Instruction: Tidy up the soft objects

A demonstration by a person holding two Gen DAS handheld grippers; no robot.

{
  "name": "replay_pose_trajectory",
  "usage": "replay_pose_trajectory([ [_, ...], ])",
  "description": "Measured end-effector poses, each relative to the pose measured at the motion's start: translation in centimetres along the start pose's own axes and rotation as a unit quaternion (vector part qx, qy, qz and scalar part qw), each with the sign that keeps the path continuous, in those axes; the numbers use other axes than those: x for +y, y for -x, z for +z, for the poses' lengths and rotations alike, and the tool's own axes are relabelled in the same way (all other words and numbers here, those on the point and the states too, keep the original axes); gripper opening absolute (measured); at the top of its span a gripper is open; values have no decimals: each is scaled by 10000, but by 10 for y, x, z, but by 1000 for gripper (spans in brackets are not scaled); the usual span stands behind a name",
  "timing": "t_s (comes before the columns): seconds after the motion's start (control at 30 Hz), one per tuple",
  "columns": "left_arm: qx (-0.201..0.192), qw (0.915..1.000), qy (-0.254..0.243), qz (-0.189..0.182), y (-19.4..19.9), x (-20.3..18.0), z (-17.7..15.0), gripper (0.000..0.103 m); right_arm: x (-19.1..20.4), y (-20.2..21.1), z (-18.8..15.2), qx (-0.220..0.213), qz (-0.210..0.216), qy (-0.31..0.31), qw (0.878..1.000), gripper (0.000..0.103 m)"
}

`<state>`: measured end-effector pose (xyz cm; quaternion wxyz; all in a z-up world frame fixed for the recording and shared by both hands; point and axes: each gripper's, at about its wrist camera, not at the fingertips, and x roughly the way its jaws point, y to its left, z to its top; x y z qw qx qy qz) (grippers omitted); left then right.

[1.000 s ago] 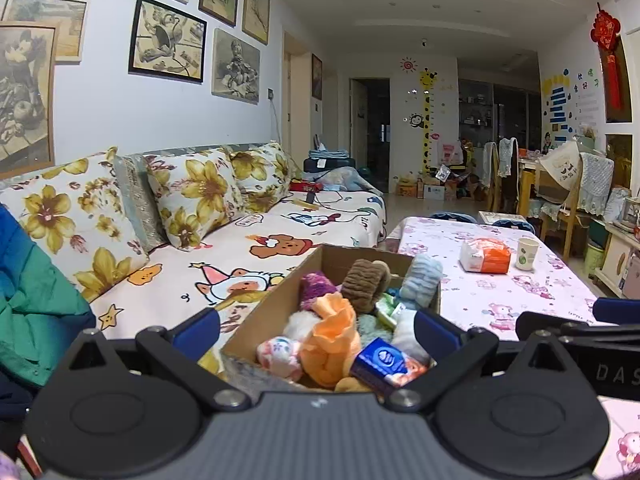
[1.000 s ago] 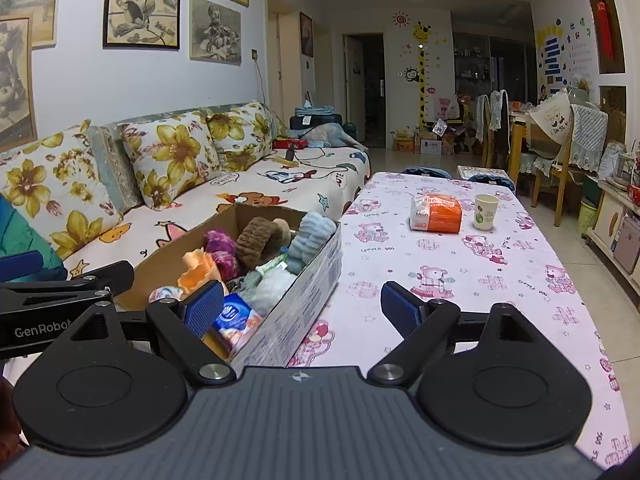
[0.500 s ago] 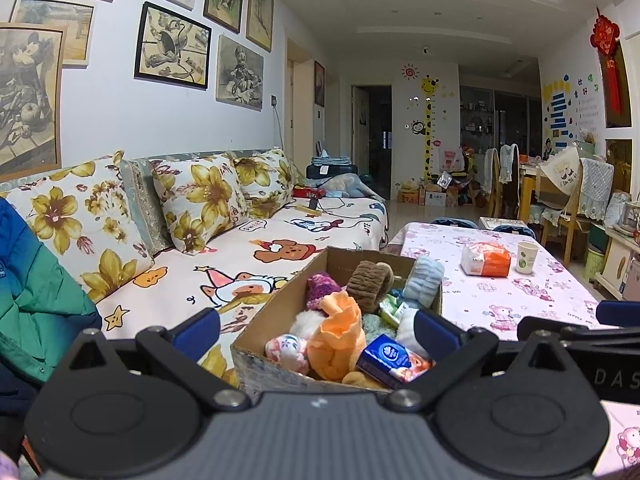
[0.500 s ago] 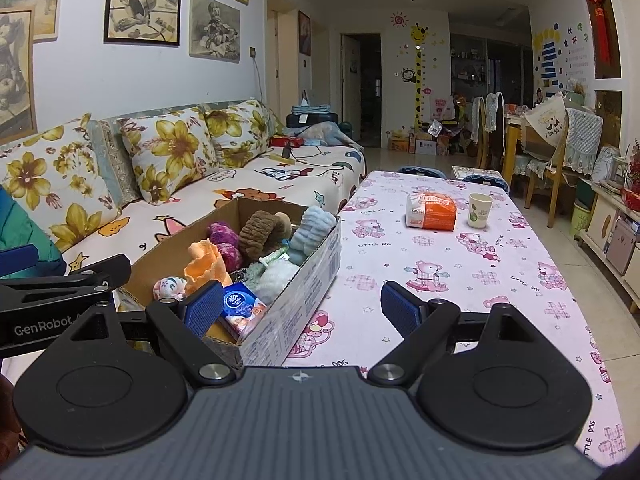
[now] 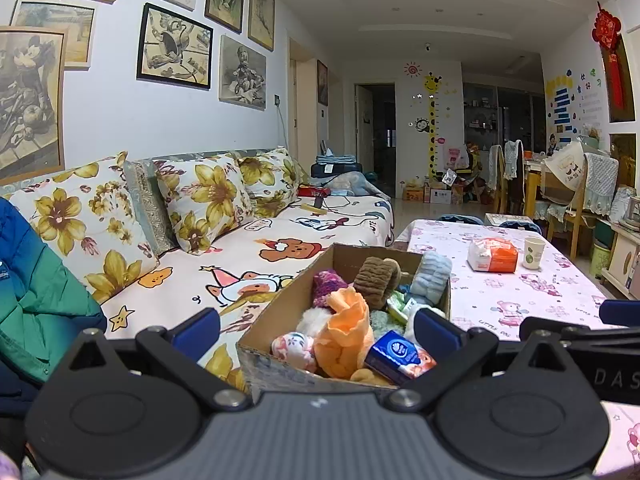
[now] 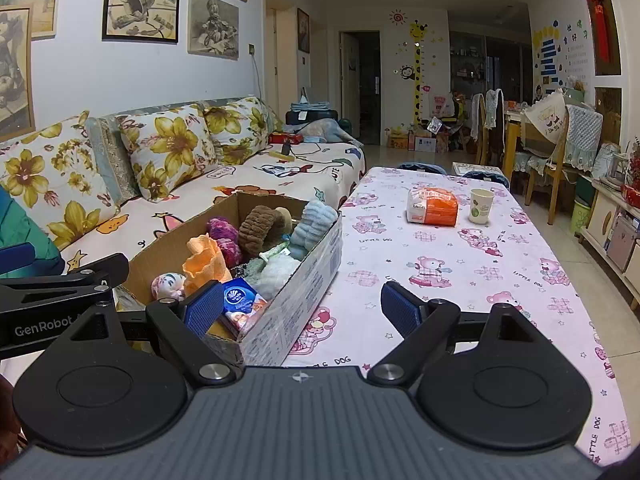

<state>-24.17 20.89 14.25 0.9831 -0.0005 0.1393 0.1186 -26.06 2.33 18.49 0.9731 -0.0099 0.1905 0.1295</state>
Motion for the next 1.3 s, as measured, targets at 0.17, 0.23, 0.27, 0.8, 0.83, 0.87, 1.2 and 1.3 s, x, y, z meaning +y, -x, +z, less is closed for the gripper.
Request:
replay_pose_trajectory([
  [0.17,-10,10000,5,12,-1,1,-1,102,0,0,0,-6,1,2,10000,103],
  [0.23,5,10000,8,12,-1,0,-1,102,0,0,-1,-8,5,13,10000,103],
  [0.27,13,10000,10,14,-2,0,-2,102,0,0,-1,-3,5,12,10000,103],
  [0.8,118,9999,8,8,-13,-4,-8,102,-5,-5,-2,82,-13,-18,10000,103],
  [0.83,118,9999,10,4,-13,-4,-8,102,-5,-5,-2,83,-12,-22,10000,103],
  [0.87,116,9999,9,-1,-14,-4,-8,102,-5,-5,-2,85,-11,-26,10000,103],
  [1.2,163,9998,-67,-73,-25,-12,-13,102,-13,-13,-6,146,4,-138,9998,103],
  [1.3,182,9997,-53,-121,-29,-20,-12,102,-22,-17,-6,163,51,-259,9995,103],
])
